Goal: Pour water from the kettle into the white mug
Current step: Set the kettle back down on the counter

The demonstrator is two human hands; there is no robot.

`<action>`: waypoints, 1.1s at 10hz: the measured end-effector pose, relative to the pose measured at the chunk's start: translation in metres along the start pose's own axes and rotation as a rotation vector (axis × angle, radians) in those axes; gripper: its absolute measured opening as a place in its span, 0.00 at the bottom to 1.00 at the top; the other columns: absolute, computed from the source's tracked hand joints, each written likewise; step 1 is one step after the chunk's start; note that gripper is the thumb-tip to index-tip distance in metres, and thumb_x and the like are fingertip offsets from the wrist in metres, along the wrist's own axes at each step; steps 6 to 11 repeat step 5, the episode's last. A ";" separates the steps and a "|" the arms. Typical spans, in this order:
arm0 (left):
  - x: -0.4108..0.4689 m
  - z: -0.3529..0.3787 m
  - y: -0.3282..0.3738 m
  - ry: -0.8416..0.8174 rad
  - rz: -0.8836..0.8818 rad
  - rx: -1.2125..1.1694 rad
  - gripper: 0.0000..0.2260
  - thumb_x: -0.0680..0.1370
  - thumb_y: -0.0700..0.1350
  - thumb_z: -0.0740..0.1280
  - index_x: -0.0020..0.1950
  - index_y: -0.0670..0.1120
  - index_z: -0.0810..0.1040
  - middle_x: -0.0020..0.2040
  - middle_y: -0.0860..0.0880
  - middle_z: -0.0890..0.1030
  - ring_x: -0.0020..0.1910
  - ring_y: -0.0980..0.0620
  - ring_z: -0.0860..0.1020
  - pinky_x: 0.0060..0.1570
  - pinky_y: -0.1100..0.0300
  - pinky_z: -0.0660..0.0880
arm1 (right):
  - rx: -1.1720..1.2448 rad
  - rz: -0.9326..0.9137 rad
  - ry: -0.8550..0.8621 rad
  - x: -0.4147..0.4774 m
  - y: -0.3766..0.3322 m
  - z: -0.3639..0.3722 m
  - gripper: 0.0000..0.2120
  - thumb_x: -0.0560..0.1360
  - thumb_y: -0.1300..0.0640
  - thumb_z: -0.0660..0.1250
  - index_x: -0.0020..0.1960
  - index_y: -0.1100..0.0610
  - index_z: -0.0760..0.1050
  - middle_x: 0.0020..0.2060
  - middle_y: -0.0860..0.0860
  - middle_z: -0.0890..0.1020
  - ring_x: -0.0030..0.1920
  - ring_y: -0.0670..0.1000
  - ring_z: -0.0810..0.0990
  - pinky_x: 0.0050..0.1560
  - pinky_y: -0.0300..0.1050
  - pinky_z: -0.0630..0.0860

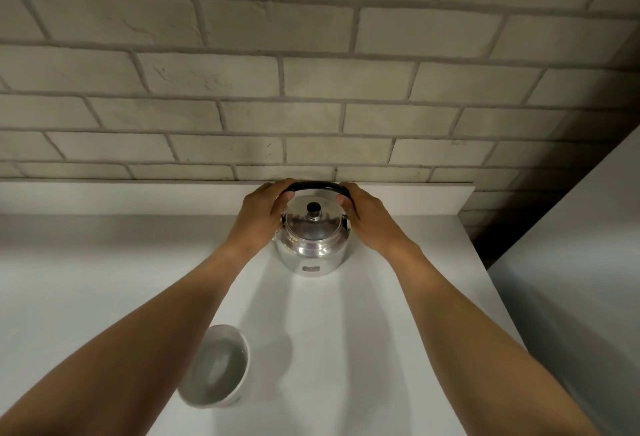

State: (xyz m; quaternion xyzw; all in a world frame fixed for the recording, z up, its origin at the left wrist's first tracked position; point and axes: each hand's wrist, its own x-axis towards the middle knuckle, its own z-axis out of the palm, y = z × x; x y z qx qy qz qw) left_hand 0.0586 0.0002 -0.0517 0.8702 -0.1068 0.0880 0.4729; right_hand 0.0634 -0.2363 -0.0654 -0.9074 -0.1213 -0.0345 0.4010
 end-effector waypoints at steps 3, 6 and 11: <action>0.010 0.000 -0.008 0.018 0.000 0.043 0.14 0.86 0.45 0.62 0.71 0.50 0.77 0.62 0.46 0.80 0.57 0.43 0.81 0.55 0.41 0.82 | 0.011 -0.004 0.005 0.011 -0.002 -0.002 0.18 0.87 0.49 0.58 0.73 0.53 0.73 0.60 0.50 0.83 0.58 0.50 0.79 0.51 0.25 0.67; 0.016 0.002 -0.012 -0.044 -0.088 0.157 0.20 0.85 0.54 0.61 0.77 0.52 0.70 0.69 0.44 0.77 0.63 0.43 0.79 0.64 0.44 0.76 | 0.015 0.077 -0.036 0.012 -0.005 0.000 0.30 0.84 0.41 0.61 0.82 0.52 0.62 0.71 0.54 0.77 0.69 0.54 0.75 0.67 0.43 0.68; 0.016 0.002 -0.012 -0.044 -0.088 0.157 0.20 0.85 0.54 0.61 0.77 0.52 0.70 0.69 0.44 0.77 0.63 0.43 0.79 0.64 0.44 0.76 | 0.015 0.077 -0.036 0.012 -0.005 0.000 0.30 0.84 0.41 0.61 0.82 0.52 0.62 0.71 0.54 0.77 0.69 0.54 0.75 0.67 0.43 0.68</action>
